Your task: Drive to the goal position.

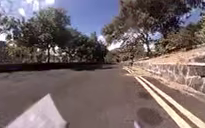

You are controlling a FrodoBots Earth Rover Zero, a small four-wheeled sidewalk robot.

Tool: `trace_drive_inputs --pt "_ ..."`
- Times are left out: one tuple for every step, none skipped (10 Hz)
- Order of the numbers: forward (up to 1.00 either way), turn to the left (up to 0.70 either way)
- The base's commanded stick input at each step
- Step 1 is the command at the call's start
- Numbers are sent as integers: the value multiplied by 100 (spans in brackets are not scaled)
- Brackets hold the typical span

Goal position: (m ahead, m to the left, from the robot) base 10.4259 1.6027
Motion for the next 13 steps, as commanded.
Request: trace_drive_inputs --pt "50 0" --pt "50 0" --pt "50 0" --pt "50 0" --pt "50 0" --pt "50 0" --pt "50 0" --pt "50 0" --pt "50 0" --pt "50 0" --pt "50 0" --pt "50 0" --pt "50 -1"
